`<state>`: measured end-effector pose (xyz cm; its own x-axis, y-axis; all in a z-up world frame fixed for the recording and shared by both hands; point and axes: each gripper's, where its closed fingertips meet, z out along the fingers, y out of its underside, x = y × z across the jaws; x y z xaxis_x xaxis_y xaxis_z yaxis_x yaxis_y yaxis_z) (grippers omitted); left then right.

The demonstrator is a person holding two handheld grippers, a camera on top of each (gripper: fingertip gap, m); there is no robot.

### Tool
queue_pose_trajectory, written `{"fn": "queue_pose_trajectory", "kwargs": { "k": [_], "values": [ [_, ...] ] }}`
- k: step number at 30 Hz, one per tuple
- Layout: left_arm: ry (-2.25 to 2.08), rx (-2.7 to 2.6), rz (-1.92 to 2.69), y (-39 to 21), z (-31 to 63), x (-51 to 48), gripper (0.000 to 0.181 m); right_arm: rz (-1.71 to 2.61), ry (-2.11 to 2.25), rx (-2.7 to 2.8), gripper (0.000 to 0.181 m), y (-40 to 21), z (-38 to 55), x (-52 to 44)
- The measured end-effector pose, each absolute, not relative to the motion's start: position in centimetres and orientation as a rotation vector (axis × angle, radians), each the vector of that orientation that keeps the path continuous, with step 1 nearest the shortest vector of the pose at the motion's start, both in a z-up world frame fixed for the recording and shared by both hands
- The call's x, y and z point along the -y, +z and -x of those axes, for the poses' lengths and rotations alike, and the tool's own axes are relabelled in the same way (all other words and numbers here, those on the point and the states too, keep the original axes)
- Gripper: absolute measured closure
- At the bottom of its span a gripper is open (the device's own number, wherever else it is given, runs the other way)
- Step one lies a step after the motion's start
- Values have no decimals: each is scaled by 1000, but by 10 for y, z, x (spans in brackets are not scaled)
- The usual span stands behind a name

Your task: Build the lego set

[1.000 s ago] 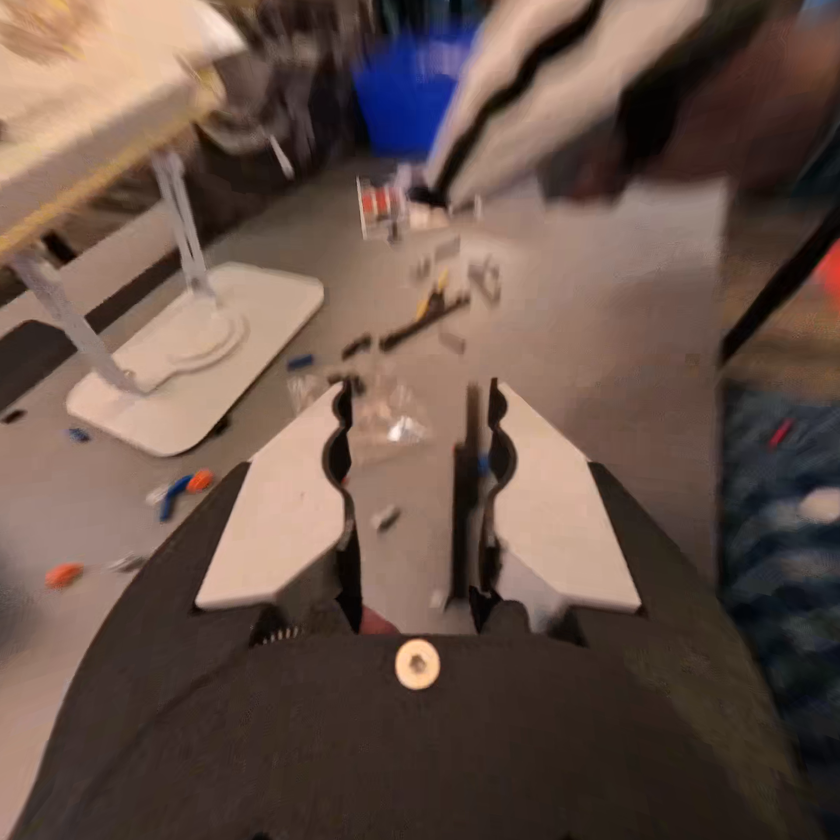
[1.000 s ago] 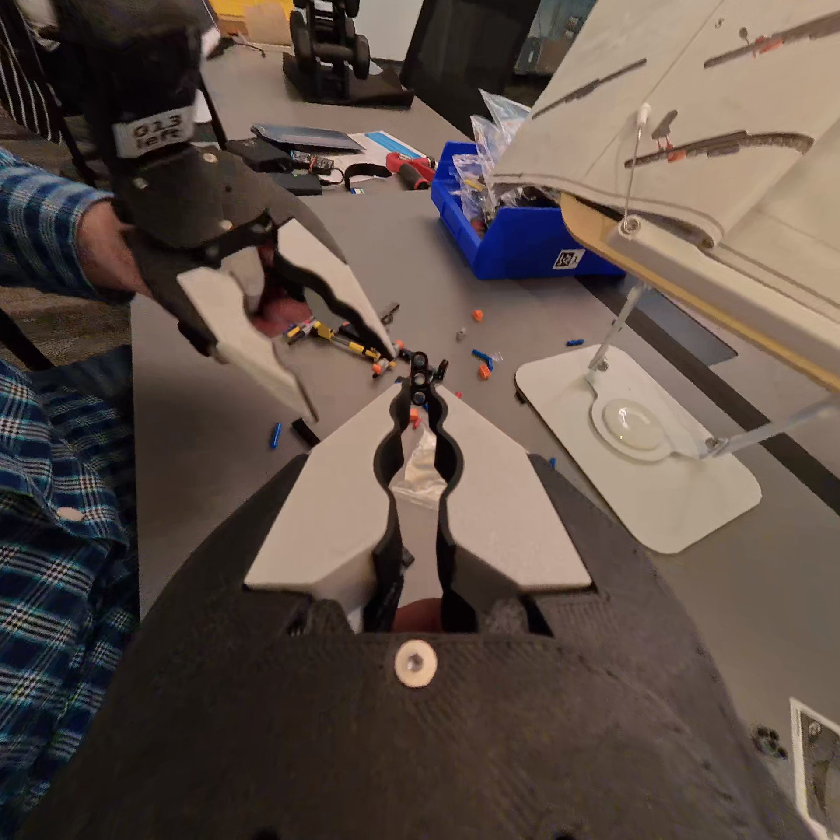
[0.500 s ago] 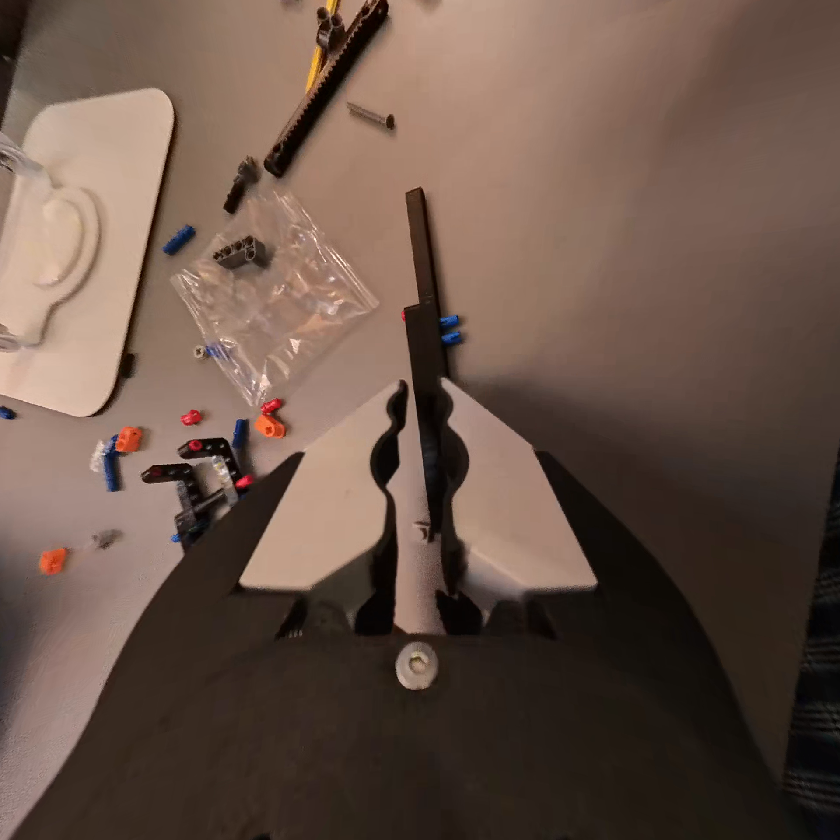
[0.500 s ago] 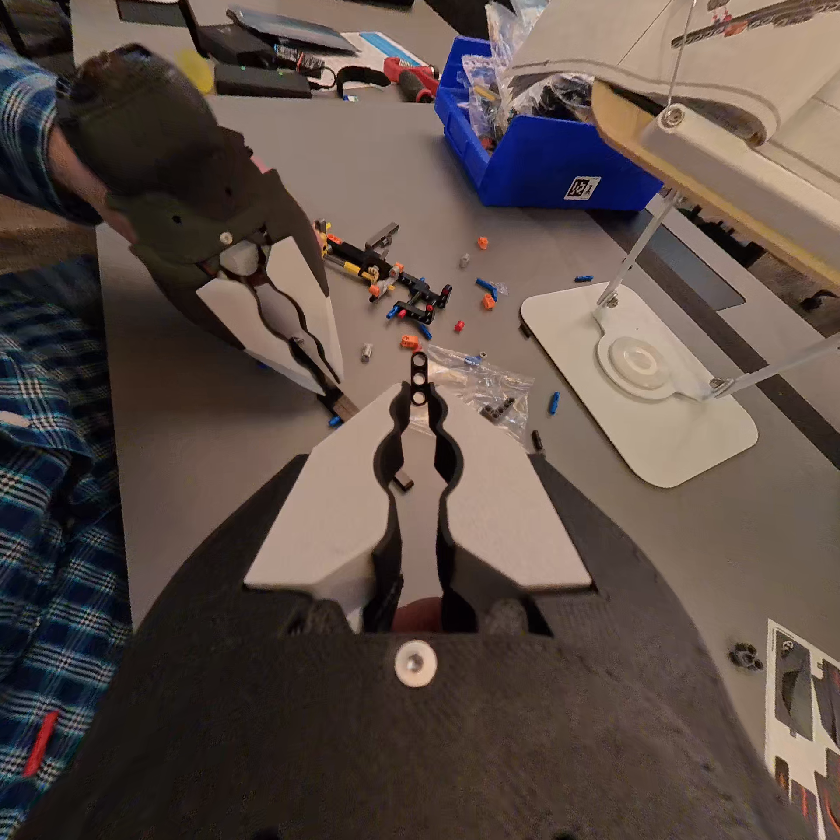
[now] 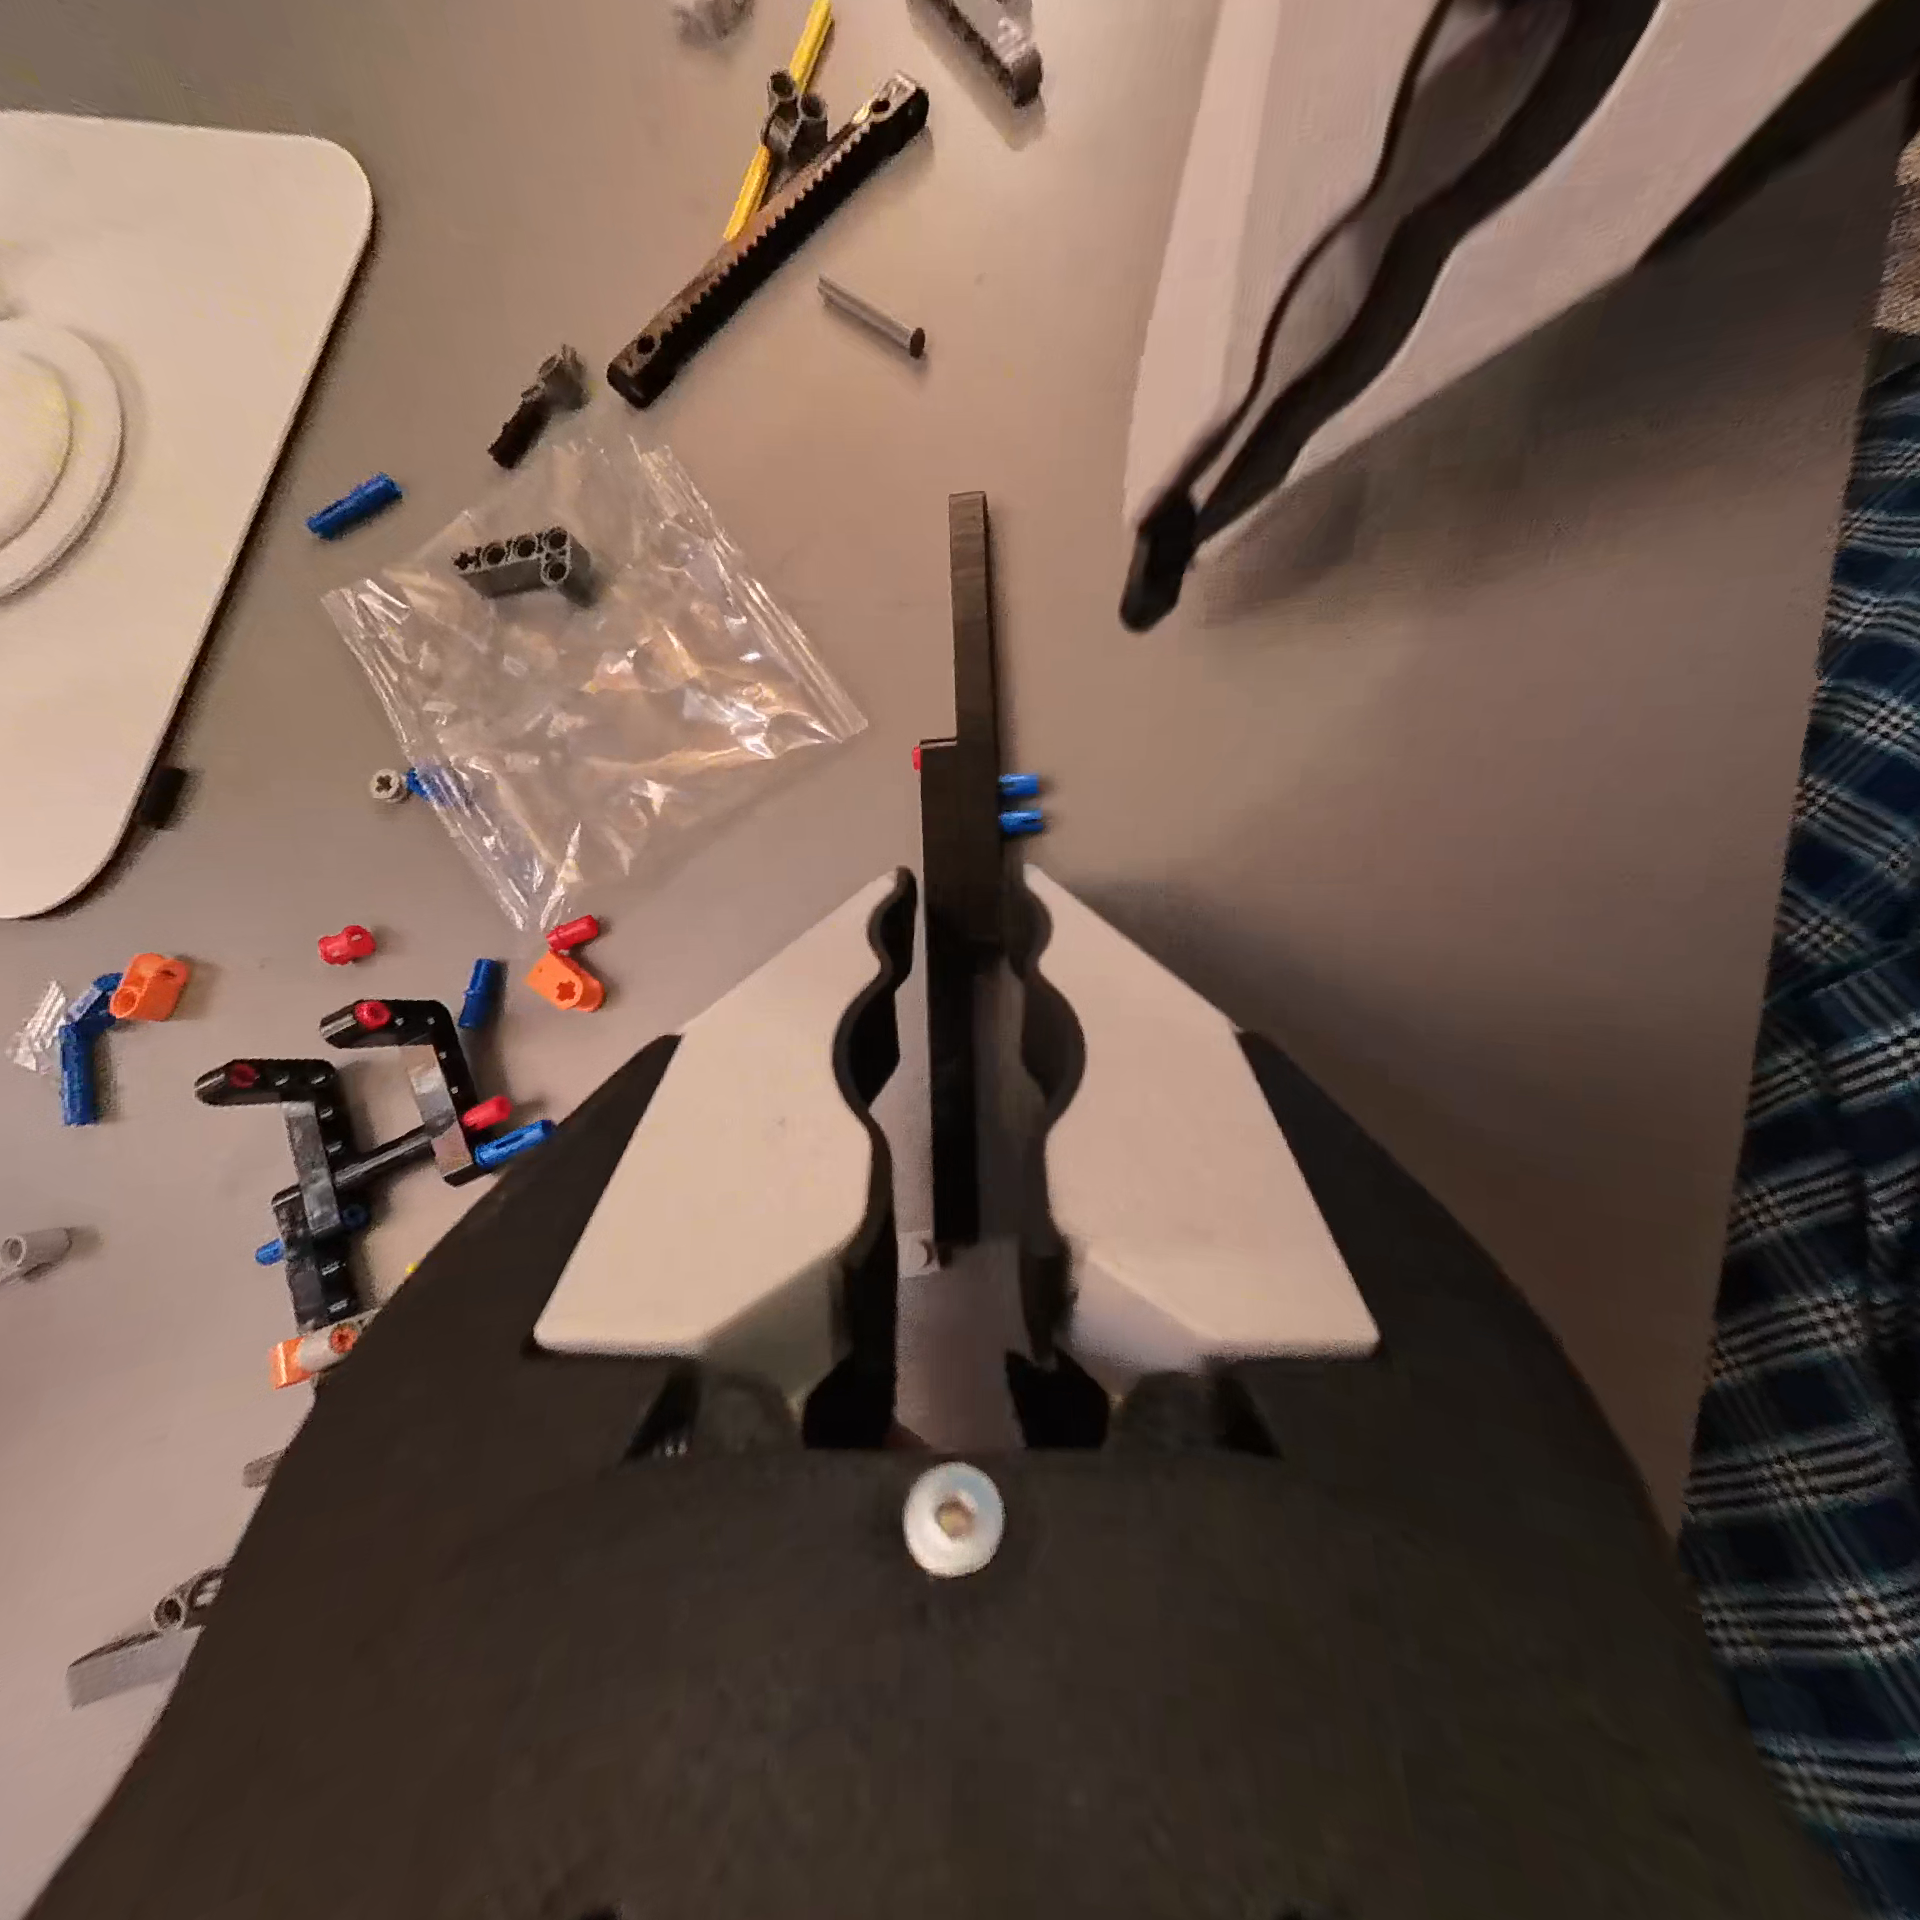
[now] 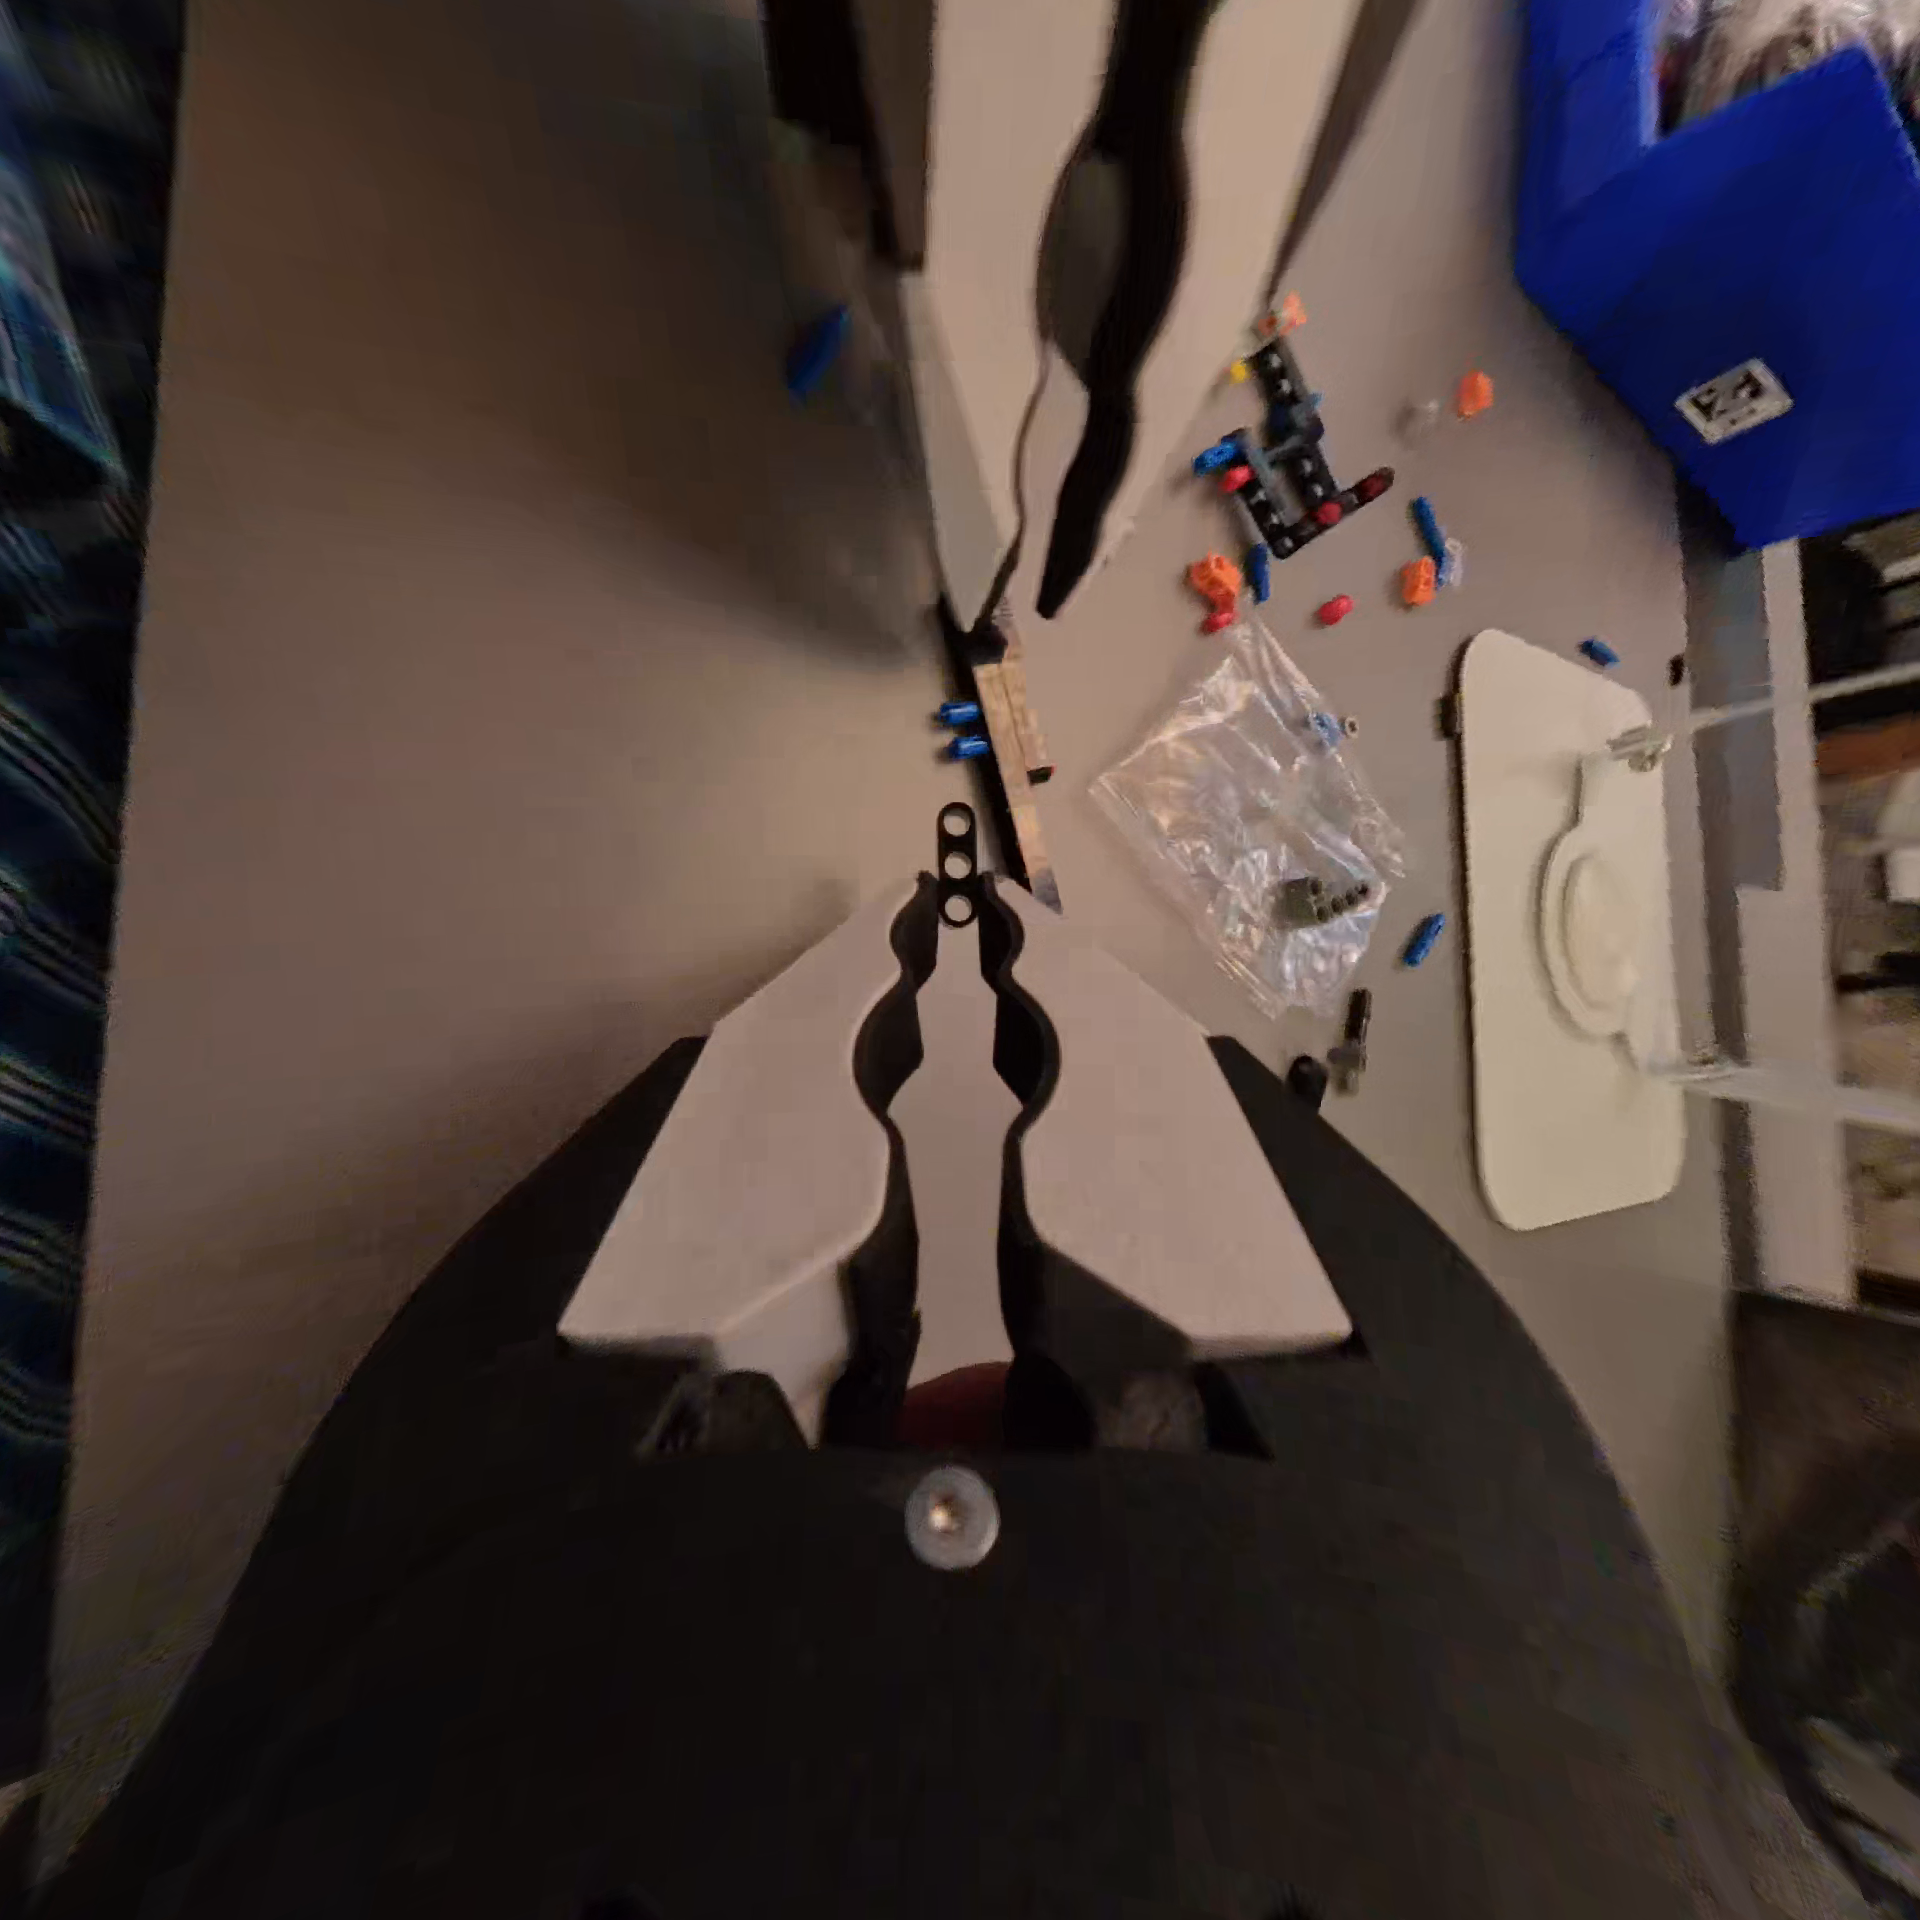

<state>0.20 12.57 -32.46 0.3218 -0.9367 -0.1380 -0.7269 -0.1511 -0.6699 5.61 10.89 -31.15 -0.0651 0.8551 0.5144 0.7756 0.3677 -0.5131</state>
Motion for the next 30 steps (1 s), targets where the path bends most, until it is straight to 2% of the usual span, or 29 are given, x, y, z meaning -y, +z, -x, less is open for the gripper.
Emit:
{"fn": "queue_pose_trajectory", "kwargs": {
  "k": [7,16,22,30],
  "values": [
    [-450,-1497,1882,-319,-17,-108,165,1236,-57,2027,176,-335,-44,-101],
    [-434,-1547,1834,-325,-33,-96,164,1347,142,1993,164,-327,-49,-88],
    [-355,-1552,1762,-324,-43,-99,169,1499,258,1870,179,-323,-51,-103],
    [-186,-1669,1646,-338,-44,-86,181,1484,275,1932,181,-338,-51,-89]
  ]
}}
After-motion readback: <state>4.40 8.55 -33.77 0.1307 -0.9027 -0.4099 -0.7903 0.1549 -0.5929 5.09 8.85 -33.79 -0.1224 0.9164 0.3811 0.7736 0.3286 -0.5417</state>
